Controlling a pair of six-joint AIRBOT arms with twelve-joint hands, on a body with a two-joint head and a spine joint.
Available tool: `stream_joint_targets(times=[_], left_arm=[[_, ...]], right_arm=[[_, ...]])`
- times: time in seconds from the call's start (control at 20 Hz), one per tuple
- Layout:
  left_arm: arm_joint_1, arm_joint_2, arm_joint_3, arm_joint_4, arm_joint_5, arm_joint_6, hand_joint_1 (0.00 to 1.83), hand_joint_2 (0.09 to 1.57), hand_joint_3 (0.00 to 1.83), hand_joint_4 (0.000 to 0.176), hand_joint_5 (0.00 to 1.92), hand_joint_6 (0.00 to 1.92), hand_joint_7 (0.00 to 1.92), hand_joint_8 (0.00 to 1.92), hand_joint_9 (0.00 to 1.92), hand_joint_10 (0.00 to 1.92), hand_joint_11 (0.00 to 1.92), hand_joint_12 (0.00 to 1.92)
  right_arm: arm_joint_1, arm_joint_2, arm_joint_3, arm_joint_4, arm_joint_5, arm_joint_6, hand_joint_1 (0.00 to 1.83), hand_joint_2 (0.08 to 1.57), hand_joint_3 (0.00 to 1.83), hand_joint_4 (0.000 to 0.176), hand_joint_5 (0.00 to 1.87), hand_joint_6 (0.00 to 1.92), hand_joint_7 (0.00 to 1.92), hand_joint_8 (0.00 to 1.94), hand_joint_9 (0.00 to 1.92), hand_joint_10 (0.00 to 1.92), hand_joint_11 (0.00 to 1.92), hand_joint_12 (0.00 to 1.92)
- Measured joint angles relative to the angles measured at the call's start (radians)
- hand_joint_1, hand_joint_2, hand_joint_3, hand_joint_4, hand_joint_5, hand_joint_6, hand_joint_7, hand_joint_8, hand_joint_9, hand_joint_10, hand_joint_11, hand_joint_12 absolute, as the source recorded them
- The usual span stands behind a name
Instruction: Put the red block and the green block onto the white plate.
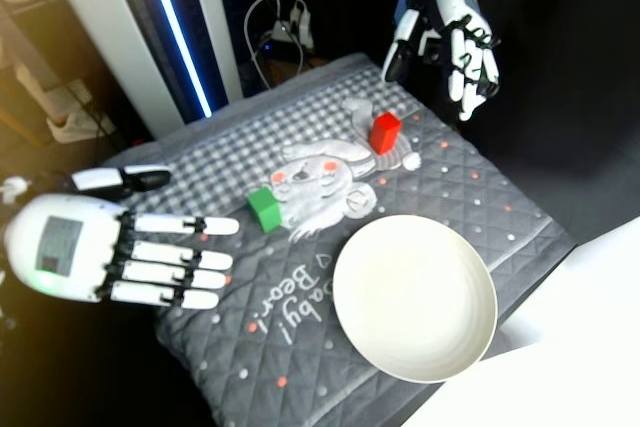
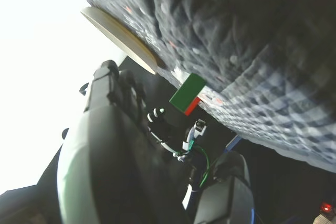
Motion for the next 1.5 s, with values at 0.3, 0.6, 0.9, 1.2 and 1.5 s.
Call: stream_joint_targets(times=[0.3, 0.6, 0.9, 1.2, 1.5], left_arm=[[0.0, 0.0, 0.0, -0.004, 0.002, 0.0, 0.74, 0.97, 0.0, 0.014, 0.29, 0.0, 0.16, 0.0, 0.07, 0.01, 0.0, 0.34], [-0.084, -0.054, 0.05, 0.062, 0.058, -0.001, 0.81, 0.88, 0.0, 0.033, 0.27, 0.0, 0.13, 0.0, 0.08, 0.0, 0.0, 0.31], [-0.117, -0.058, 0.06, 0.129, 0.105, -0.038, 0.86, 0.87, 0.0, 0.07, 0.23, 0.0, 0.12, 0.0, 0.13, 0.0, 0.0, 0.66], [-0.154, -0.098, 0.084, 0.237, 0.199, -0.075, 0.9, 0.83, 0.0, 0.087, 0.23, 0.0, 0.1, 0.0, 0.1, 0.0, 0.0, 0.48], [-0.167, -0.11, 0.097, 0.227, 0.239, -0.076, 0.96, 0.8, 0.0, 0.051, 0.31, 0.0, 0.26, 0.01, 0.26, 0.01, 0.0, 0.77]], right_arm=[[0.0, -0.001, 0.0, -0.002, -0.003, 0.0, 1.02, 1.08, 0.0, 0.082, 0.32, 0.0, 0.26, 0.0, 0.17, 0.01, 0.0, 0.46], [0.004, -0.009, 0.027, 0.003, 0.034, 0.014, 0.99, 1.06, 0.0, 0.118, 0.26, 0.0, 0.16, 0.0, 0.06, 0.0, 0.0, 0.06], [0.265, -0.053, 0.061, -0.186, -0.032, 0.015, 0.98, 0.97, 0.0, 0.175, 0.33, 0.0, 0.22, 0.0, 0.13, 0.0, 0.06, 0.08], [0.396, -0.138, 0.118, -0.281, -0.137, 0.036, 1.02, 0.99, 0.0, 0.176, 0.24, 0.0, 0.37, 0.0, 0.32, 0.01, 0.0, 0.84], [0.396, -0.206, 0.148, -0.315, -0.156, 0.079, 1.07, 0.93, 0.0, 0.176, 0.37, 0.0, 0.27, 0.01, 0.18, 0.02, 0.0, 0.67]])
